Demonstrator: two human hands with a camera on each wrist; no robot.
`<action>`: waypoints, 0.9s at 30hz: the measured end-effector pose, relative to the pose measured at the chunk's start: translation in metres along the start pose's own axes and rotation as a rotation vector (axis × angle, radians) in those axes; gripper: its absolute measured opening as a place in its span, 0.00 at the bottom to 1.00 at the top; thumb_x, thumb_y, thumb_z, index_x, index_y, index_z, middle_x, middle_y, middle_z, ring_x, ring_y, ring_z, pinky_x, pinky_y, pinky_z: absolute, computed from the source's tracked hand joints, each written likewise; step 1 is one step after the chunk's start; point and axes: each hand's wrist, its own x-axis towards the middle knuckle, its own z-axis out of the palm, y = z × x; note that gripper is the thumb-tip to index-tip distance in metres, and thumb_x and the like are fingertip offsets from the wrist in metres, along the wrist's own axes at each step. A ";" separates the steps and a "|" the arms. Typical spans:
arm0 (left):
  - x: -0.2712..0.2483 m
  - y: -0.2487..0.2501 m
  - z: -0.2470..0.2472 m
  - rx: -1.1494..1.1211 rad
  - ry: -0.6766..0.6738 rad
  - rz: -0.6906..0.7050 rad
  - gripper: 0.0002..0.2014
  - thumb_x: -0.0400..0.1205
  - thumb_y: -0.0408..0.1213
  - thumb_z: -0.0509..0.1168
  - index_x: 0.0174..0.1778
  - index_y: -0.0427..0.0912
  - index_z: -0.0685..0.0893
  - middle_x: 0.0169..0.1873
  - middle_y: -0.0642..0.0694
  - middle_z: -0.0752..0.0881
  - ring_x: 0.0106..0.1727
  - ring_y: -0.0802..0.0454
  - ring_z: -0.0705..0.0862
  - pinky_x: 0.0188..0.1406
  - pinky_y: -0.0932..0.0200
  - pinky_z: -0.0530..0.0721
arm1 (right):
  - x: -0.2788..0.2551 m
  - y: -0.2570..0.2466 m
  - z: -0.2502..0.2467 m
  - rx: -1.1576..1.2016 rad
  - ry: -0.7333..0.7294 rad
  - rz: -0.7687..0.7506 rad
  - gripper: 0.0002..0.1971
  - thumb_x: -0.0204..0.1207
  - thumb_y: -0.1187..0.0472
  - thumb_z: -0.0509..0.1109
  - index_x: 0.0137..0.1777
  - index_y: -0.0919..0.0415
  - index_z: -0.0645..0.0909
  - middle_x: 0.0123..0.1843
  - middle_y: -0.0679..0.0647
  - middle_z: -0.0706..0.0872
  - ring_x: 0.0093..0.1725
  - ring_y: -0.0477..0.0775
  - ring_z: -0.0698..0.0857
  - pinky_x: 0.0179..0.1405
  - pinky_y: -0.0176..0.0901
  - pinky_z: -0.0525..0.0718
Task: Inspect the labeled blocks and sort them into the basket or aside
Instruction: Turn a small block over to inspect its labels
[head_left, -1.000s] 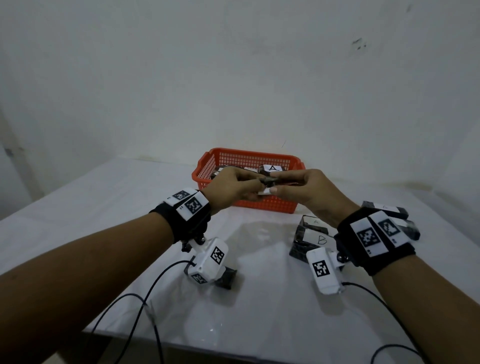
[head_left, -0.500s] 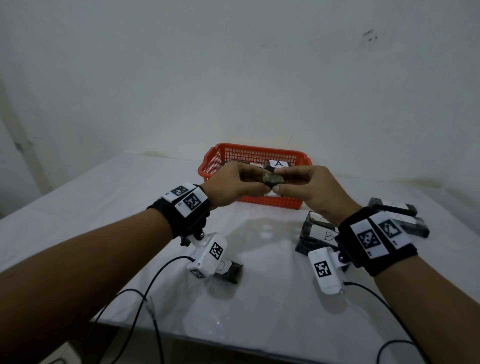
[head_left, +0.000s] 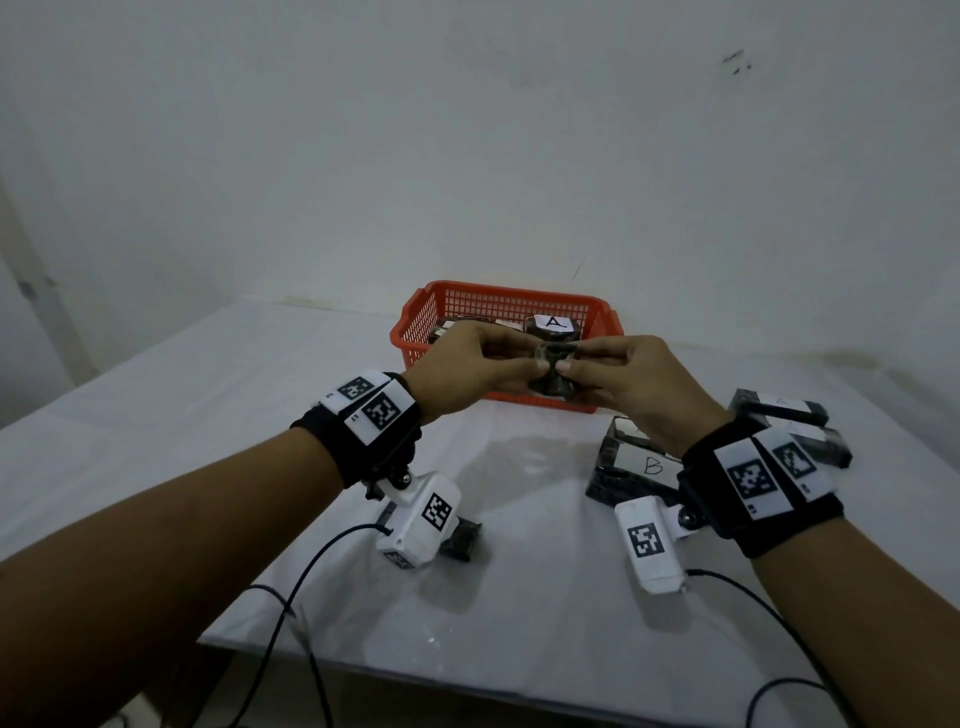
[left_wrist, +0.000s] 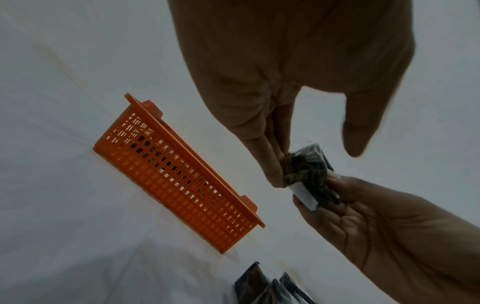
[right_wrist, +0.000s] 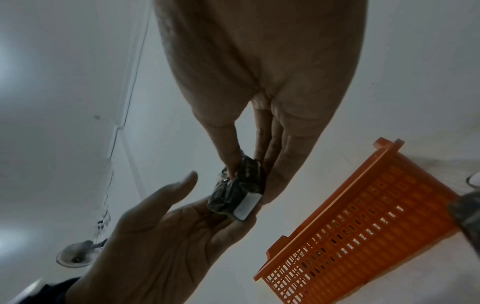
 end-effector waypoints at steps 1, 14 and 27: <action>0.000 -0.001 0.001 0.016 0.039 0.006 0.14 0.82 0.30 0.74 0.63 0.36 0.89 0.55 0.40 0.94 0.56 0.49 0.93 0.57 0.59 0.90 | -0.002 -0.001 0.001 0.008 -0.012 0.009 0.15 0.76 0.68 0.81 0.62 0.68 0.89 0.54 0.63 0.95 0.55 0.61 0.95 0.63 0.60 0.91; -0.009 -0.016 -0.003 -0.008 0.051 -0.006 0.17 0.80 0.28 0.75 0.66 0.36 0.87 0.55 0.40 0.93 0.56 0.45 0.93 0.63 0.44 0.90 | -0.012 0.008 0.007 0.039 -0.072 0.003 0.18 0.73 0.71 0.81 0.63 0.68 0.89 0.55 0.62 0.95 0.56 0.61 0.95 0.58 0.57 0.93; -0.019 -0.016 0.003 0.034 0.069 0.109 0.22 0.75 0.23 0.79 0.66 0.36 0.86 0.59 0.46 0.91 0.60 0.51 0.92 0.62 0.52 0.90 | -0.014 0.006 0.010 0.172 -0.138 0.134 0.16 0.81 0.60 0.76 0.63 0.71 0.89 0.58 0.67 0.94 0.58 0.66 0.94 0.60 0.48 0.92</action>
